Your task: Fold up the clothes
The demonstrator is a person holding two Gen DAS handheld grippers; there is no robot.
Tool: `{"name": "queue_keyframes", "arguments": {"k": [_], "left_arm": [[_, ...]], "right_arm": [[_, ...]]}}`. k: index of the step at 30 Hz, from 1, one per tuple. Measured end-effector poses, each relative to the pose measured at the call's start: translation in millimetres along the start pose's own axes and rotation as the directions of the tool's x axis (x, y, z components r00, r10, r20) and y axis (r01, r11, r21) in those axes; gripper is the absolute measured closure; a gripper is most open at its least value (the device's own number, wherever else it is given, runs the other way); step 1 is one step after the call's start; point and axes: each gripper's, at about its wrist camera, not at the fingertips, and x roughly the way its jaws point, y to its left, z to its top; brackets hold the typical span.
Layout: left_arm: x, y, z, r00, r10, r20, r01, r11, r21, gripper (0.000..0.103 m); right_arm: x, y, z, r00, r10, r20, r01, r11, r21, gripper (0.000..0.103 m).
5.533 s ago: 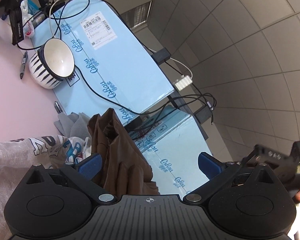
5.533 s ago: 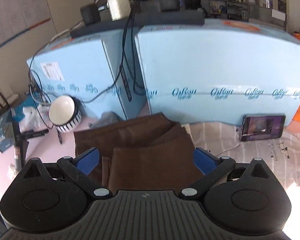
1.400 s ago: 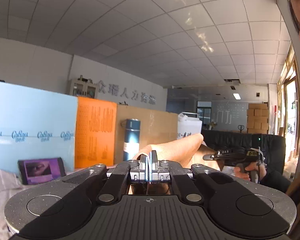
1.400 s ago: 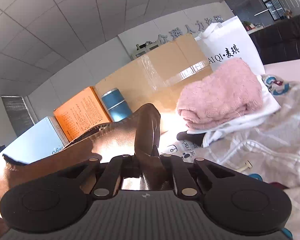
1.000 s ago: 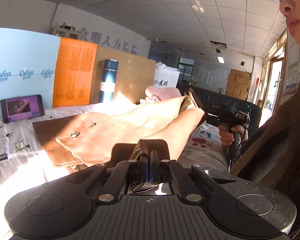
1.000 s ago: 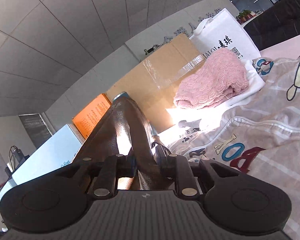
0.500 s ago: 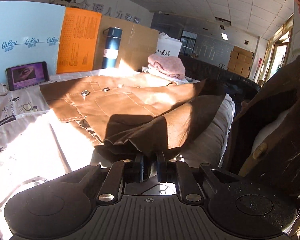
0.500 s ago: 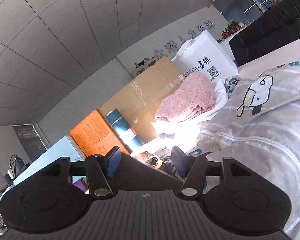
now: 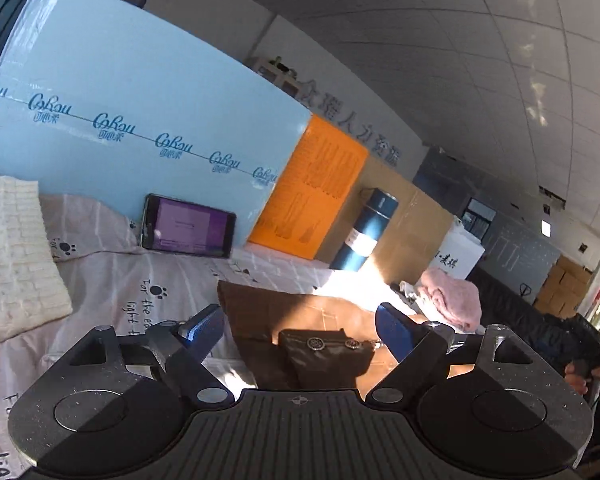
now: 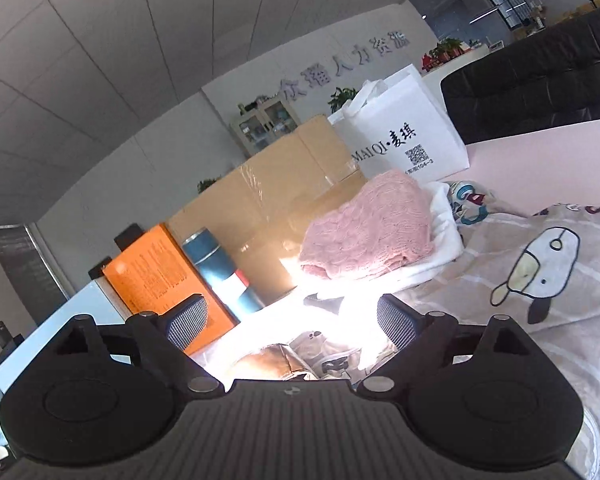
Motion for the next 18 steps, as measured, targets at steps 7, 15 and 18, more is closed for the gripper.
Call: {"name": "queue_keyframes", "arguments": {"k": [7,15,18], "left_arm": [[117.5,26.0,9.8,0.957,0.213,-0.196,-0.230,0.971,-0.068,0.018],[150.1,23.2,-15.6,0.967,0.135,-0.216,-0.158,0.983,-0.095,0.022],[151.5,16.9,-21.2,0.965,0.134,-0.227,-0.156,0.985,-0.078,0.069]], "right_arm": [[109.9,39.5,21.5,0.956,-0.071,-0.285,0.081,0.996,0.023,0.008],[203.8,23.2,-19.1,0.840,-0.174,-0.514,0.203,0.979,0.000,0.010],[210.6,17.0,-36.6,0.822,-0.144,-0.551,0.185,0.983,0.018,0.019]]}}
